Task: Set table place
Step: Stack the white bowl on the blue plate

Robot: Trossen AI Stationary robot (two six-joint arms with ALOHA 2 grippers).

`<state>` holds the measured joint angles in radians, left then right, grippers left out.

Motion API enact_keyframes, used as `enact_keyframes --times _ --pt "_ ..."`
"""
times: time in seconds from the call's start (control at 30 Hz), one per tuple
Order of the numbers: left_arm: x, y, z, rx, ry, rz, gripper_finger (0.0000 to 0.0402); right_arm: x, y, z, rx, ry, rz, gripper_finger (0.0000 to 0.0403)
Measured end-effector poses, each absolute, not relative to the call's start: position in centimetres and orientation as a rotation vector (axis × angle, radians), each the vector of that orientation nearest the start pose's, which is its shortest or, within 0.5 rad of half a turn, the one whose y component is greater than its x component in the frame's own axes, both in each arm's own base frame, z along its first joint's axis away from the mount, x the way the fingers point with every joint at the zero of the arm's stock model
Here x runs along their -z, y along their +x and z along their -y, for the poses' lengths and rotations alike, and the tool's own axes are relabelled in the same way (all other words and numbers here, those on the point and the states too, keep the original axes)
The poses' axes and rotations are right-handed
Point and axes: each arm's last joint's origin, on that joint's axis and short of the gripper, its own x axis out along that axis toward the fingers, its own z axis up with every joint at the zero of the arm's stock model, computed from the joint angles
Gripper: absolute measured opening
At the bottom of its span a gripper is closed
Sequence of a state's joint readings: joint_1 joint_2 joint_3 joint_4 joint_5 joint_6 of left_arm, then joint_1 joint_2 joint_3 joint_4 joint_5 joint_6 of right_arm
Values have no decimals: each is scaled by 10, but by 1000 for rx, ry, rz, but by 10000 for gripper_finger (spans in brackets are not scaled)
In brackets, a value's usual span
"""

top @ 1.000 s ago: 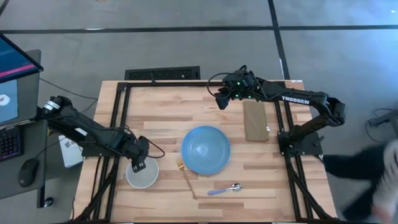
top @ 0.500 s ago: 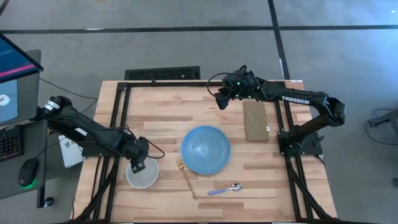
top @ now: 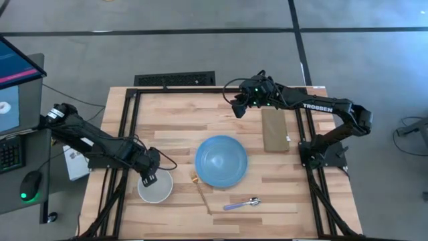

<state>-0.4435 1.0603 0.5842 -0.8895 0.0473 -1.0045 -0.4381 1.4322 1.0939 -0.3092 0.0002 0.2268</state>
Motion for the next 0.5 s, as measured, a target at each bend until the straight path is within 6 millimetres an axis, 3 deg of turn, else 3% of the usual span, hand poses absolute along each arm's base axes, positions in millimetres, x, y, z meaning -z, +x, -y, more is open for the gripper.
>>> enact_keyframes --times 0.2,0.5 --pt "-191 145 70 -257 -605 -1328 1 -282 282 132 495 357 -588 171" --pt "-237 150 51 -280 -715 -1061 0 -282 282 132 494 357 -585 171"
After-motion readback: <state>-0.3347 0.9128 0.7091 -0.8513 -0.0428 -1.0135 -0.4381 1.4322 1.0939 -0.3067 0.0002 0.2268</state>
